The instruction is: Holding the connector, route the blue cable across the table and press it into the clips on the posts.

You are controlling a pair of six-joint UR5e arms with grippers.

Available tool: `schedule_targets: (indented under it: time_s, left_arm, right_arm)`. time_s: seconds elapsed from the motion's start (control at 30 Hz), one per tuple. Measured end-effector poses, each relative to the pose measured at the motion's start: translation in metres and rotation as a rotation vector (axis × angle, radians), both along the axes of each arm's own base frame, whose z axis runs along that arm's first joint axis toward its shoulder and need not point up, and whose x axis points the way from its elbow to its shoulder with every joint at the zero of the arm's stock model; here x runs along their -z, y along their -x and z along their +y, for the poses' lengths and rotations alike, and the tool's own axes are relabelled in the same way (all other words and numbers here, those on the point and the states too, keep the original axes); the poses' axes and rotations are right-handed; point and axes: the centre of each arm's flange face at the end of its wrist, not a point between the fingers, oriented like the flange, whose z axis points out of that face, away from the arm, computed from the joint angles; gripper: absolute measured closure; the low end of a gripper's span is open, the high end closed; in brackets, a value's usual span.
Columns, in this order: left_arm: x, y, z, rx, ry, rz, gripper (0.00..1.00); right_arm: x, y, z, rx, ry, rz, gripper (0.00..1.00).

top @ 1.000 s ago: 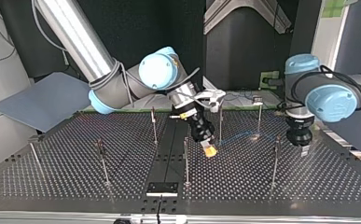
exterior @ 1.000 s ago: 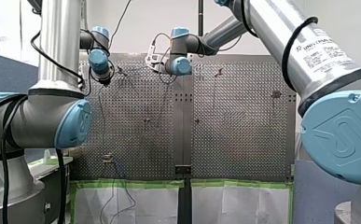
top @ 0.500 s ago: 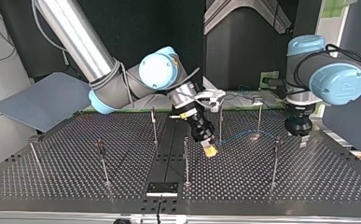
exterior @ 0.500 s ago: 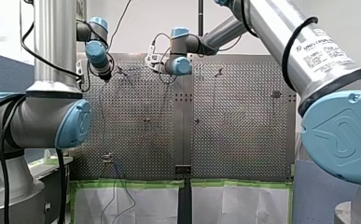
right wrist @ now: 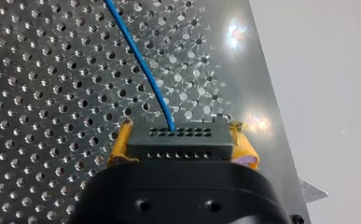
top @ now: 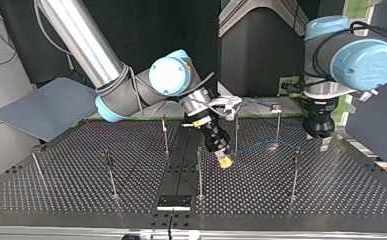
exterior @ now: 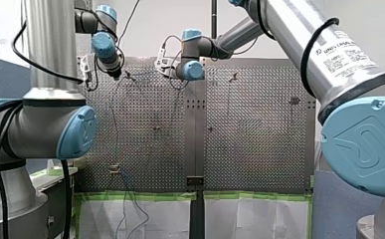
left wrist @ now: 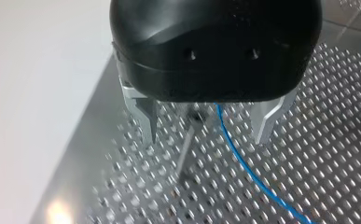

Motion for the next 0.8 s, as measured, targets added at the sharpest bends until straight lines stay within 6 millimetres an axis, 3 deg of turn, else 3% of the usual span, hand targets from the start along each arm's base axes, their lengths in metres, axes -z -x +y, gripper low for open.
schedule_targets:
  time_s: [0.33, 0.8]
  left_arm:
    - [-0.023, 0.017, -0.023, 0.049, 0.034, -0.08, 0.02]
    - [-0.018, 0.025, -0.052, 0.126, 0.05, -0.103, 0.02]
  right_arm:
    - [0.0, 0.001, -0.002, 0.019, -0.003, -0.002, 1.0]
    - [0.0, 0.001, -0.001, 0.019, -0.004, -0.001, 1.0]
